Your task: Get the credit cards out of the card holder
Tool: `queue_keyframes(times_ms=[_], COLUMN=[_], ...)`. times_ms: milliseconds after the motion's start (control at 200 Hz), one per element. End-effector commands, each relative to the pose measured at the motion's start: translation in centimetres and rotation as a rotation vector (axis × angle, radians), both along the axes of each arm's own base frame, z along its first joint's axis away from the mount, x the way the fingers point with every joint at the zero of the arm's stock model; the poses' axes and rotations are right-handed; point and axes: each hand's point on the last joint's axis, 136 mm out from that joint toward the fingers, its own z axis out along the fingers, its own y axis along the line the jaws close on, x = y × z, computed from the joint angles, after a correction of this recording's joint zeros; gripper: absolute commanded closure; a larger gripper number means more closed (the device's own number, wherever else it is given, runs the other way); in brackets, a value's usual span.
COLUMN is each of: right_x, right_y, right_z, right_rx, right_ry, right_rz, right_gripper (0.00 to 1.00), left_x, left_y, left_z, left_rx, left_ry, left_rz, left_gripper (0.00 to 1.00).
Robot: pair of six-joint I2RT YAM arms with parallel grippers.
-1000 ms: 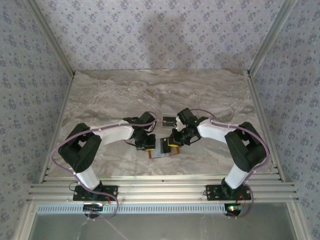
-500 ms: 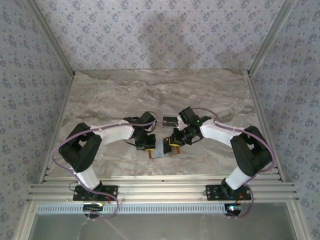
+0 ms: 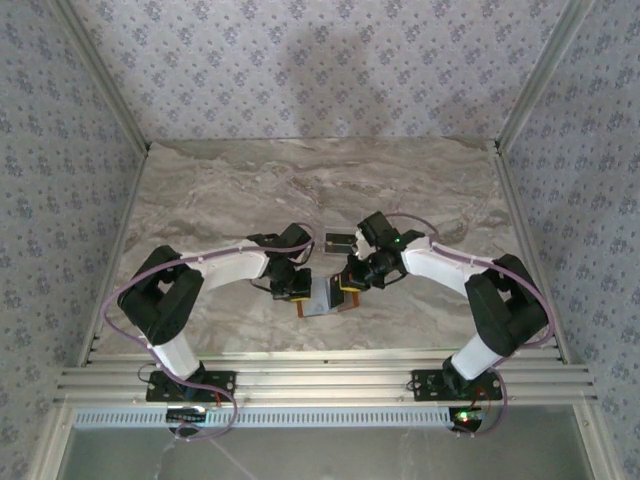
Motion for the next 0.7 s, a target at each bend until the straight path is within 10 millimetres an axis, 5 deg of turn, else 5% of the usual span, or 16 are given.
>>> queue_keyframes(times_ms=[0, 400, 700], right_x=[0.3, -0.8, 0.9], right_y=[0.2, -3.2, -5.5], right_z=[1.7, 3.6, 6.3], right_rx=[-0.002, -0.203, -0.349], right_ry=[-0.052, -0.122, -0.297], right_rz=[0.044, 0.38, 0.763], right_gripper=[0.97, 1.0, 0.99], left_x=[-0.2, 0.1, 0.2], left_y=[2.3, 2.4, 2.2], left_z=[-1.2, -0.9, -0.8], left_rx=[0.138, 0.159, 0.154], left_ry=[0.002, -0.016, -0.017], left_rz=[-0.02, -0.044, -0.049], left_gripper=[0.89, 0.89, 0.89])
